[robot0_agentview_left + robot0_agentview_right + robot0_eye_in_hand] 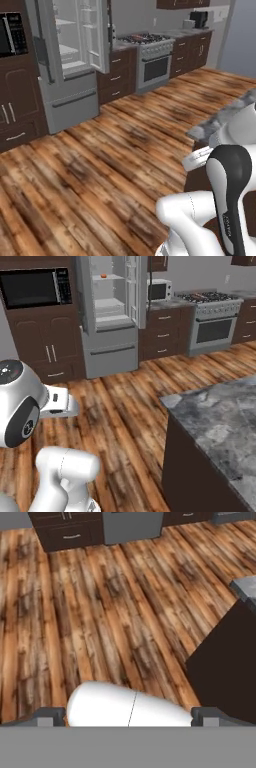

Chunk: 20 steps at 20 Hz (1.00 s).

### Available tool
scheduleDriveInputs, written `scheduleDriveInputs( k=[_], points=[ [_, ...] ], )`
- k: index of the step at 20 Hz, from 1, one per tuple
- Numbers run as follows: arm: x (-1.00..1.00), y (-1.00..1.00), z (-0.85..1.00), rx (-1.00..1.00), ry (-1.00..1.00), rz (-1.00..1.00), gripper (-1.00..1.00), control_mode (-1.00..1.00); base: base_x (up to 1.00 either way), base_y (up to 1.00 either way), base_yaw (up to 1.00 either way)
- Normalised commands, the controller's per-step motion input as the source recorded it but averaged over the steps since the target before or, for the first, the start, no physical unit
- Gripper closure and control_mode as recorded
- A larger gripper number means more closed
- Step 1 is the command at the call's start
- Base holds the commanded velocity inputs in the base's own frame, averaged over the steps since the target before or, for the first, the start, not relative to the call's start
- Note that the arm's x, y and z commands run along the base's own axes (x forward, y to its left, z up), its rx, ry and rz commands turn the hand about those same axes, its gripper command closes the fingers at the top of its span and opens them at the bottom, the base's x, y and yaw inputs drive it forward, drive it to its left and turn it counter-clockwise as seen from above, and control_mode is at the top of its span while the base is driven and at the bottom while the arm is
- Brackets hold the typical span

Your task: Place the cold items (squash and kiwi) from the fridge in one tupperware on the dining counter. Place the warm items (kebab skewer and hot dog) in the stove area in another tupperware.

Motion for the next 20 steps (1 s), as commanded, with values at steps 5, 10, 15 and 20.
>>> scheduleDriveInputs(
  k=[5, 10, 15, 20],
  points=[
    [0.0, 0.0, 0.0, 0.0, 0.0, 0.0, -1.0, 1.0, 1.0, 0.06, 0.0],
    [0.0, 0.0, 0.0, 0.0, 0.0, 0.0, -1.0, 1.0, 1.0, 0.01, 0.03],
    [0.0, 0.0, 0.0, 0.0, 0.0, 0.0, -1.0, 1.0, 1.0, 0.0, 0.15],
    [0.0, 0.0, 0.0, 0.0, 0.0, 0.0, -1.0, 1.0, 1.0, -0.07, 0.26]
  ],
)
